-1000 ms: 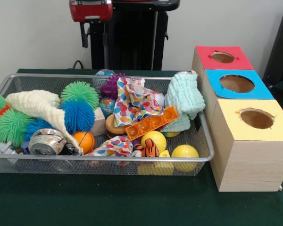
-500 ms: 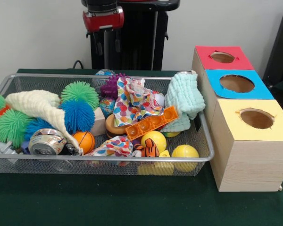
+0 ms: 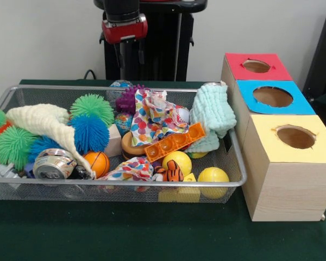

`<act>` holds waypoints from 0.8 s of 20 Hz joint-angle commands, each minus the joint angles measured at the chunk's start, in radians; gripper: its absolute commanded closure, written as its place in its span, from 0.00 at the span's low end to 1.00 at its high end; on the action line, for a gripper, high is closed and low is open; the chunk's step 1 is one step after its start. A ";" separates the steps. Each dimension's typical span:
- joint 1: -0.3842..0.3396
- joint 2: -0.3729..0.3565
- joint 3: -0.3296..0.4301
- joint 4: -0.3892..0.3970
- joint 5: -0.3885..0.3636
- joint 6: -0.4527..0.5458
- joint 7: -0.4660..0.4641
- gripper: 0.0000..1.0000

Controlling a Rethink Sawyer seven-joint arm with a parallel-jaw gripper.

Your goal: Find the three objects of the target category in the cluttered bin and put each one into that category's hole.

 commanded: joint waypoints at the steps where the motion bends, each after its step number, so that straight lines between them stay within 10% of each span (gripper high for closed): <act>1: 0.017 0.106 -0.058 -0.153 -0.054 -0.118 0.157 0.00; 16: 0.088 0.219 -0.164 -0.249 -0.041 -0.234 0.177 0.00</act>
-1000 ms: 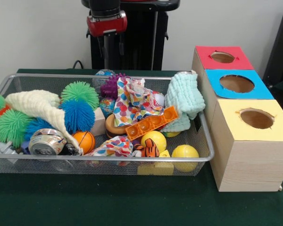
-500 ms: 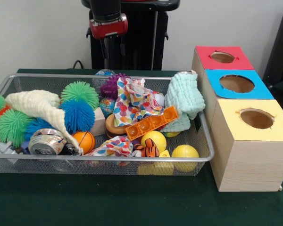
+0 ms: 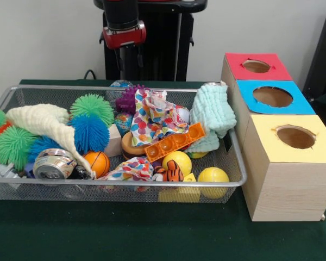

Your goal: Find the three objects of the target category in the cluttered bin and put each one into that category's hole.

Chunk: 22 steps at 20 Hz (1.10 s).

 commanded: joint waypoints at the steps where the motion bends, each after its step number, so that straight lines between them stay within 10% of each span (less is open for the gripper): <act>1: 0.070 0.100 -0.071 -0.226 -0.004 -0.192 0.182 0.00; 22: 0.103 0.221 -0.091 -0.324 0.024 -0.263 0.202 0.00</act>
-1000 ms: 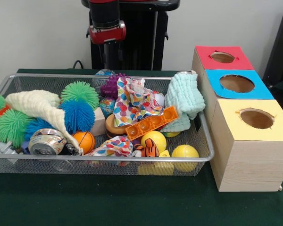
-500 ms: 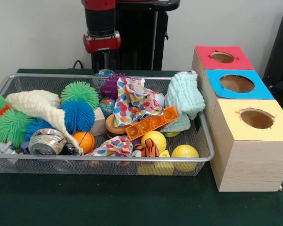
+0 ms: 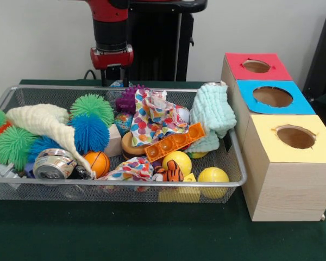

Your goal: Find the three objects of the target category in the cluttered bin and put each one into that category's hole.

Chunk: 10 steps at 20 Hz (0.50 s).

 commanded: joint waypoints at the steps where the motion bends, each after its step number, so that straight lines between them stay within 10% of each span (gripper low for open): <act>1: 0.012 0.095 0.014 -0.174 0.021 -0.135 0.200 0.00; 10: 0.001 0.137 0.022 -0.194 0.020 -0.159 0.195 0.00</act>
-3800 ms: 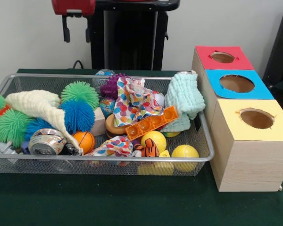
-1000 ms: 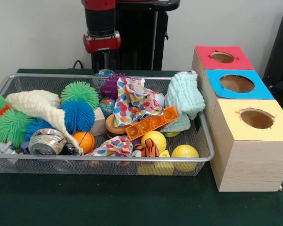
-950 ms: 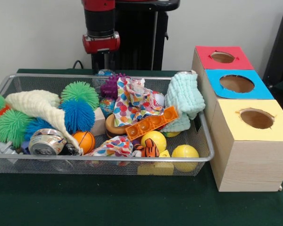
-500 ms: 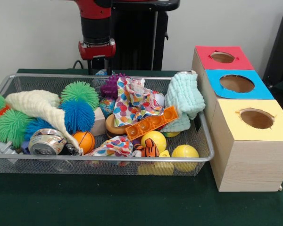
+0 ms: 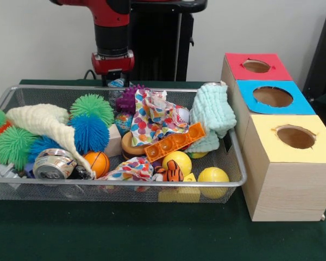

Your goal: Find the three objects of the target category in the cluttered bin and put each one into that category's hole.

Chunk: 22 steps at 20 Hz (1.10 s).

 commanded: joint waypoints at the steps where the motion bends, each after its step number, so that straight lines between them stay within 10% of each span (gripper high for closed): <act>1: -0.006 0.100 0.027 -0.182 0.018 -0.098 0.195 0.00; 22: -0.010 0.151 0.021 -0.196 0.030 -0.122 0.205 0.00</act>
